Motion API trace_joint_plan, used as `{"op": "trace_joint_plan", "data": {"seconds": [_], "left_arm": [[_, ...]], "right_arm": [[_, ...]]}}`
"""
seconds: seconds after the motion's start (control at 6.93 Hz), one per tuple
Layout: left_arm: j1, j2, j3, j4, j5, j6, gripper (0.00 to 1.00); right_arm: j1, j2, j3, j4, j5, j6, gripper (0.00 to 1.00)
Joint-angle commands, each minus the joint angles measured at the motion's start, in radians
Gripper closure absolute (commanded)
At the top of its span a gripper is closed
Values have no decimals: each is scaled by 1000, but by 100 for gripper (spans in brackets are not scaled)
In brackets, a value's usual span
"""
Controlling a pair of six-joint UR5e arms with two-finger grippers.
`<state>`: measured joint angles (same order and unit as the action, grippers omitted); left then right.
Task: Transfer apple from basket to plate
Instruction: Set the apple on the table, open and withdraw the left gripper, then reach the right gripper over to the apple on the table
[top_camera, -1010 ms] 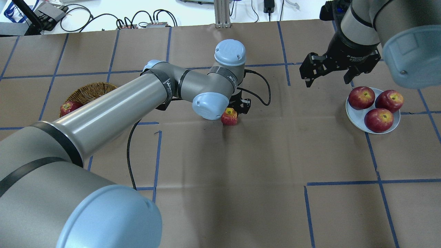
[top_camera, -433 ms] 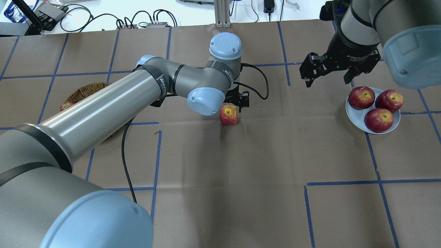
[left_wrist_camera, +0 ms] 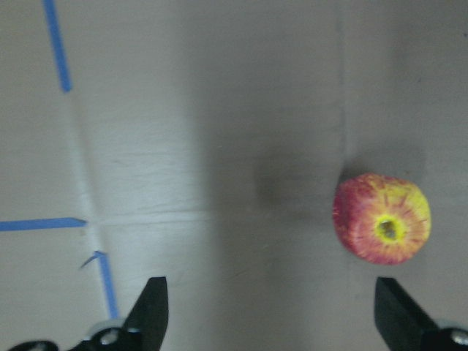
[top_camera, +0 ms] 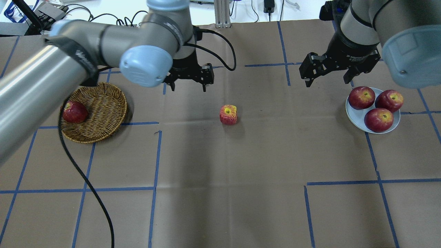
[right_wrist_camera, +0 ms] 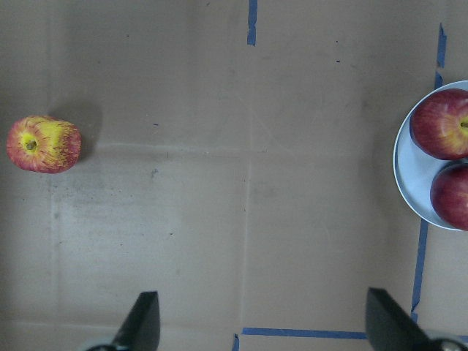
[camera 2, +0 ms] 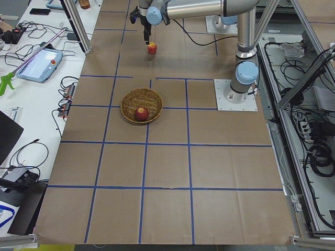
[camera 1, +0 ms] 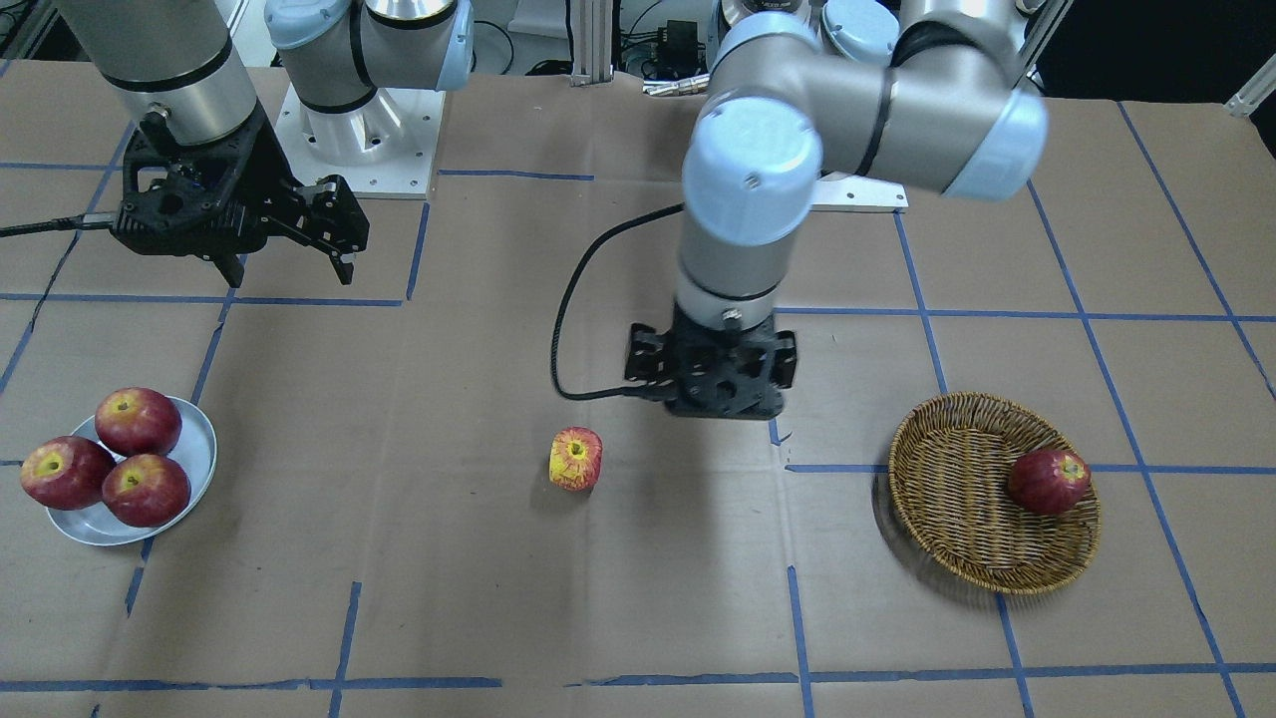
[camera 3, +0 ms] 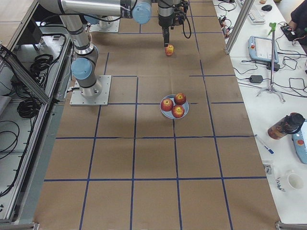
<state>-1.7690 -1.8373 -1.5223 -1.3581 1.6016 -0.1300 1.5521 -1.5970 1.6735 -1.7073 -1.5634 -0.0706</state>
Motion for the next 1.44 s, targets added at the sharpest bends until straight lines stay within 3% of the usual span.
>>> {"op": "trace_joint_plan", "data": {"seconds": [0.0,0.43,0.72,1.3], "left_arm": [[184,203,-51,-120,3,226,1],[250,289,-96,-148,1,294,1],[247,290,-98,-150,0,293,1],[247,288,-95,-148,0,294,1]], "right_arm": [[2,-1,-7,-14,-3,2,0],[90,64,-18,-90,11,90,0],[234,193,-18,-246,-3,252,0],[361,395,-17,-486,-84,382,0]]}}
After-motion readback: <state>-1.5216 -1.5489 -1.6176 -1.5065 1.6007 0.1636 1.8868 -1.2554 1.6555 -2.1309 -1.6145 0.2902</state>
